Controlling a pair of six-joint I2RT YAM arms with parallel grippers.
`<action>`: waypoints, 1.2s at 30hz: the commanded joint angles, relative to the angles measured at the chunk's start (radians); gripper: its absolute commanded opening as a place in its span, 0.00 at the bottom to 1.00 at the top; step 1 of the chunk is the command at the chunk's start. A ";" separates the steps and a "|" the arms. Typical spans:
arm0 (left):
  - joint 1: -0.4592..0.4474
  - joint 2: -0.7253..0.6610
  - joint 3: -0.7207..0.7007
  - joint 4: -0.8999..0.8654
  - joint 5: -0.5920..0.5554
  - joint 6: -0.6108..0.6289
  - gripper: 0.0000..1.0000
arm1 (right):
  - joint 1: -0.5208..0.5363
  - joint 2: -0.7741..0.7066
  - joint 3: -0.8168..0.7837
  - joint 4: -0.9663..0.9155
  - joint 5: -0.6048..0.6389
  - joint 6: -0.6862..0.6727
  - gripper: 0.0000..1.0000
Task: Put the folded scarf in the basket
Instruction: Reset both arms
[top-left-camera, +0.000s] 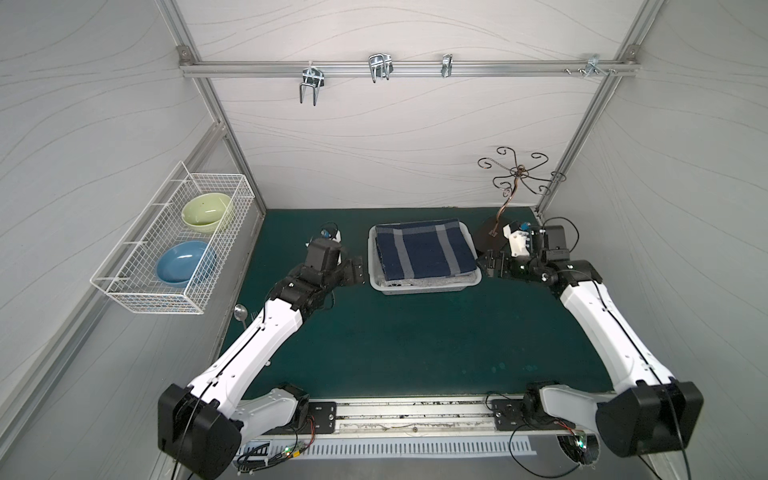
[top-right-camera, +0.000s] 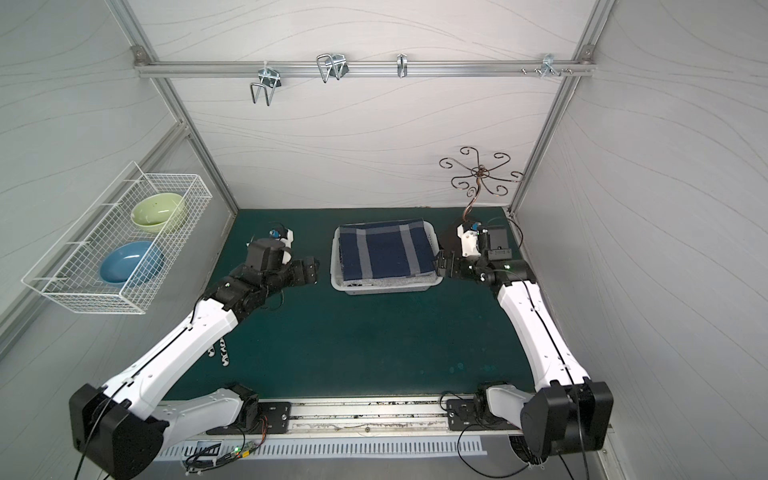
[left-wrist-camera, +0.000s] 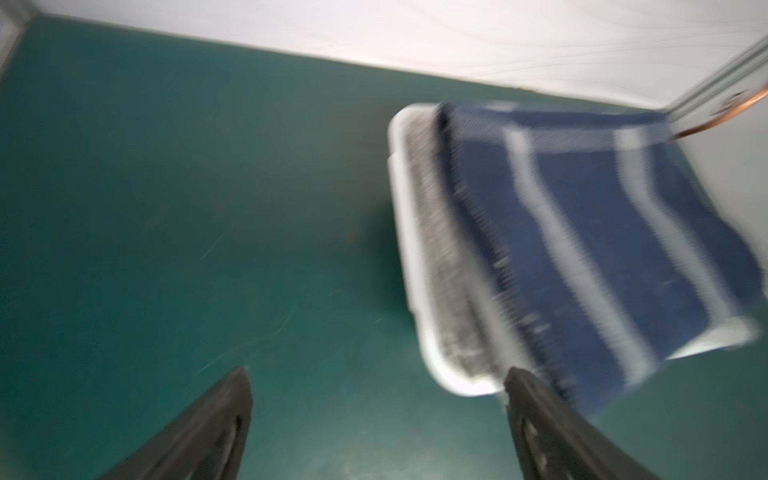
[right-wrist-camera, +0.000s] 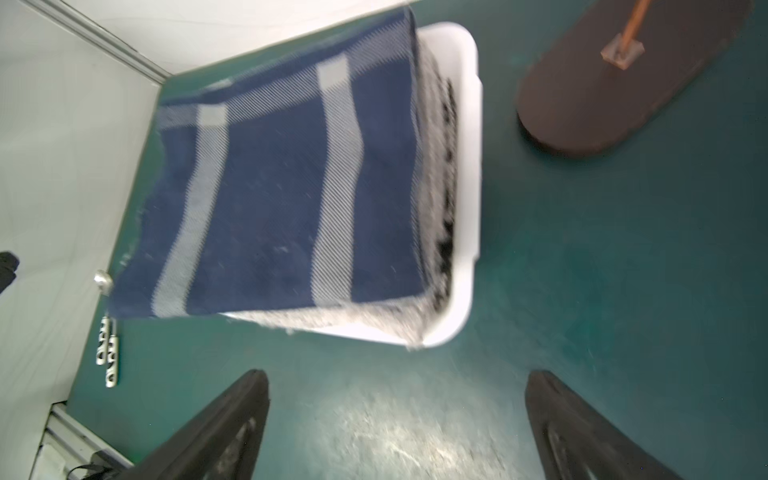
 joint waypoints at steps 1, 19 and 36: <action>0.007 -0.036 -0.105 0.102 -0.163 0.068 0.99 | -0.035 -0.048 -0.131 0.157 0.056 -0.006 0.99; 0.212 0.157 -0.553 1.027 -0.161 0.289 0.99 | -0.077 0.244 -0.496 0.977 0.188 -0.137 0.99; 0.292 0.266 -0.488 1.086 -0.031 0.309 0.99 | -0.049 0.408 -0.593 1.391 0.234 -0.225 0.99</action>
